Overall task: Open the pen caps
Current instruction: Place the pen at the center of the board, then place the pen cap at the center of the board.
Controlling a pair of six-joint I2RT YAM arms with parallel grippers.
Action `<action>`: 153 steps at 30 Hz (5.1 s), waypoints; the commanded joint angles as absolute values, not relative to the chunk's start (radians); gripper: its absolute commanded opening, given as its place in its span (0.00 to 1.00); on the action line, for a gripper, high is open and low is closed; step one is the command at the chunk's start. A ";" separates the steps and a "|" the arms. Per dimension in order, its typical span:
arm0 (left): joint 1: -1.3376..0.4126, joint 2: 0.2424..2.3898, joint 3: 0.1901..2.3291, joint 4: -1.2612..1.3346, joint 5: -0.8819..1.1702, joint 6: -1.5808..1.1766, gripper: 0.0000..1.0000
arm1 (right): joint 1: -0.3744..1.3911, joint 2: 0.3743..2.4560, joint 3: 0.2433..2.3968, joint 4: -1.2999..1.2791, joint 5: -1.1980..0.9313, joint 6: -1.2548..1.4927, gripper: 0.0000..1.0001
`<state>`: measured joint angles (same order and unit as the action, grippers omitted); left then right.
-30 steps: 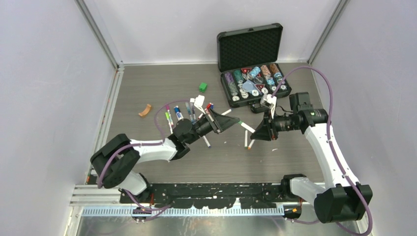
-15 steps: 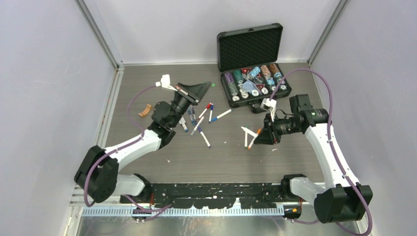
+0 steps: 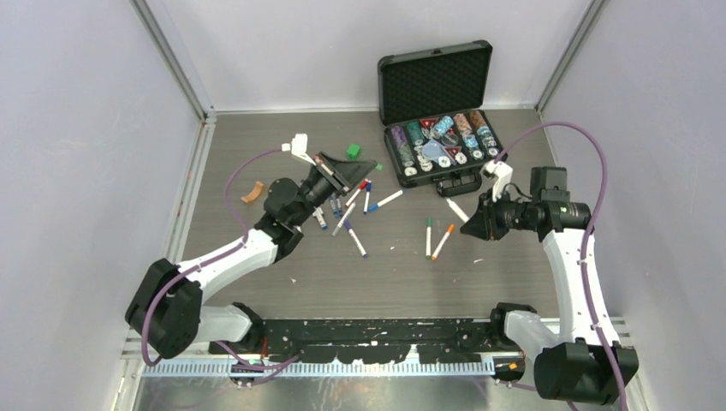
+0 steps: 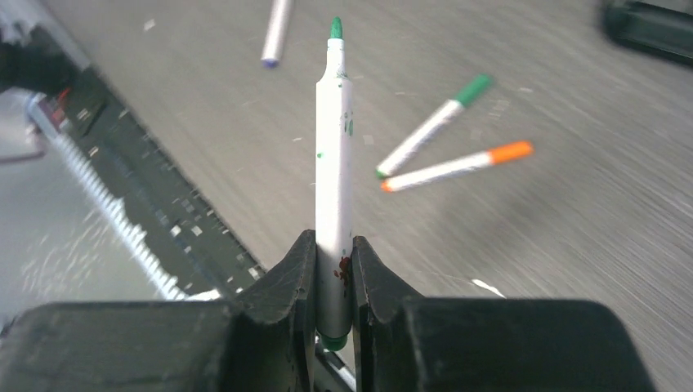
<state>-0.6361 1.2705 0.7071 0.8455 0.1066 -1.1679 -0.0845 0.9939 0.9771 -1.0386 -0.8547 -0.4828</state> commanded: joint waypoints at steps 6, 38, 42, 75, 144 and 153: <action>-0.644 1.261 0.641 0.772 0.413 -1.169 0.00 | -0.246 1.042 0.988 -0.827 -0.431 -0.441 0.00; -0.692 1.124 0.405 0.764 0.421 -1.151 0.00 | -0.333 1.547 0.837 -0.383 -0.277 -0.502 0.41; -0.693 1.136 0.407 0.764 0.425 -1.151 0.00 | -0.334 1.538 0.847 -0.401 -0.277 -0.503 0.42; -0.785 2.043 1.557 -0.350 0.214 -0.600 0.00 | -0.360 0.976 0.939 -0.841 -0.687 -0.322 0.64; -0.770 2.446 2.163 -0.617 0.096 -0.556 0.24 | -0.361 0.978 0.923 -0.846 -0.709 -0.336 0.64; -0.770 2.440 2.164 -0.618 0.100 -0.566 0.32 | -0.360 0.976 0.925 -0.848 -0.713 -0.337 0.64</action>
<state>-0.7757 2.4351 2.1258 -0.6083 0.1043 -0.5678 -0.3592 0.9764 0.9154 -0.8604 -0.6914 -0.3336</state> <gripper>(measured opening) 0.293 0.638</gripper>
